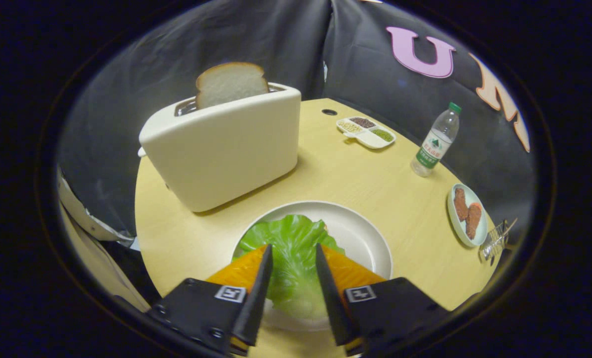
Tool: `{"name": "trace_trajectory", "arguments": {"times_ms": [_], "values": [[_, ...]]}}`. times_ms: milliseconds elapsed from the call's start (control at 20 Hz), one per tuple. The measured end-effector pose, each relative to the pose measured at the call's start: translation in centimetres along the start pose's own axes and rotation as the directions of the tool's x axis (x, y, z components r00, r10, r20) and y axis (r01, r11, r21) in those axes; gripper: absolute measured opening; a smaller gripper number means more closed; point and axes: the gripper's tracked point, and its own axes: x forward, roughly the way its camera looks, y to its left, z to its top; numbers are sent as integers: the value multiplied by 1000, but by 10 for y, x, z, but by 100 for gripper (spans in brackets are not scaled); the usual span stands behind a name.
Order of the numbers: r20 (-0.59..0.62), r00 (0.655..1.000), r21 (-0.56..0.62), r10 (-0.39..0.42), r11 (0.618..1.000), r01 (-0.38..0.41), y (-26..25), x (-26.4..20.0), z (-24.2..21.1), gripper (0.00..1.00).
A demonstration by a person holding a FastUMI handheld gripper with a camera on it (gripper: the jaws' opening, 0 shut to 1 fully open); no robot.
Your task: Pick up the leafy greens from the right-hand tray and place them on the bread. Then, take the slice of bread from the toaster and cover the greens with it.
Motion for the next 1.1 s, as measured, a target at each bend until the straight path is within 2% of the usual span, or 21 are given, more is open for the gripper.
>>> {"name": "trace_trajectory", "arguments": {"times_ms": [350,700,1100], "values": [[132,989,82,-68,995,58,-2,-31,72,99],[223,974,10,-45,999,44,33,-56,148,99],[280,959,4,-31,999,32,71,-48,209,99]]}}
